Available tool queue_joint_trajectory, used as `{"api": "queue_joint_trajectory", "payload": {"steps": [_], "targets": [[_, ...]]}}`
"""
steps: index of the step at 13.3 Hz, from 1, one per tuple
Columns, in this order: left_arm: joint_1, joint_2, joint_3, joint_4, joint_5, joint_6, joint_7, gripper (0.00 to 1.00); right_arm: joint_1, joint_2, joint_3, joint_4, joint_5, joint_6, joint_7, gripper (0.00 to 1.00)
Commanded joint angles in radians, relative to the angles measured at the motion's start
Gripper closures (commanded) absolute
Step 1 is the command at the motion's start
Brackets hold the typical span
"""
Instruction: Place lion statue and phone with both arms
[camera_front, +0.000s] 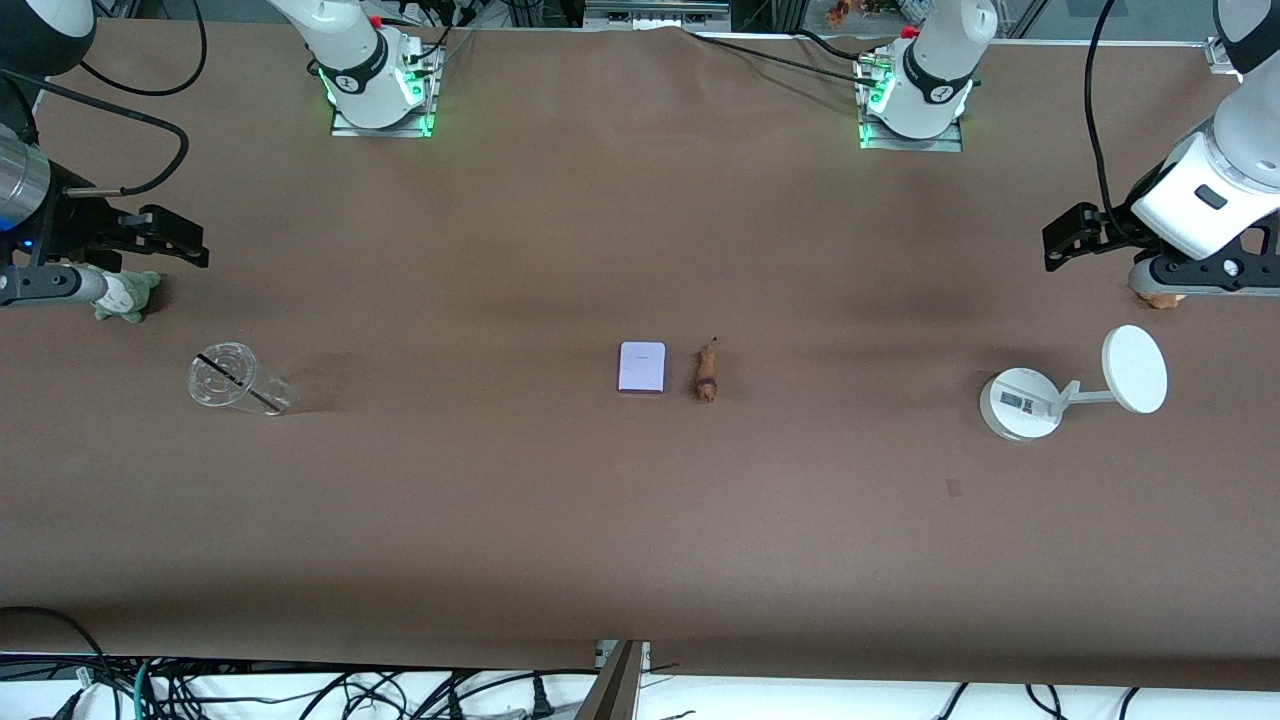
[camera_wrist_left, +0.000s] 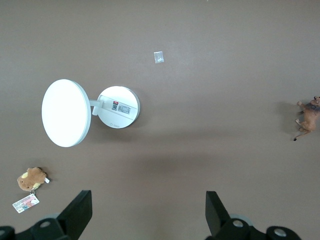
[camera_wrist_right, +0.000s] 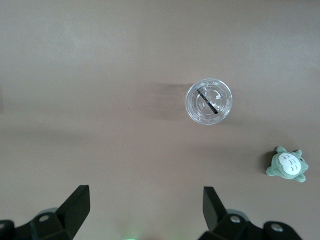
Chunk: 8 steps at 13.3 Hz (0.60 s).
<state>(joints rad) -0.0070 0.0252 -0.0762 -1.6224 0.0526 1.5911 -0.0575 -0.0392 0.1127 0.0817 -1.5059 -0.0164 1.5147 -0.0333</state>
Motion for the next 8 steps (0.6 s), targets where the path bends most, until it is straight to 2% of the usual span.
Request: {"api": "queue_joint_trajectory", "payload": {"steps": [1,8], "targets": [[-0.001,-0.001,0.004,0.009,-0.017,-0.010,0.013,0.00,-0.001,-0.004,0.004,0.026,0.013,-0.015,0.003,0.00],[-0.013,0.002,0.001,0.009,-0.030,-0.013,0.016,0.00,0.006,0.016,0.006,0.050,0.015,-0.037,0.000,0.00]]}}
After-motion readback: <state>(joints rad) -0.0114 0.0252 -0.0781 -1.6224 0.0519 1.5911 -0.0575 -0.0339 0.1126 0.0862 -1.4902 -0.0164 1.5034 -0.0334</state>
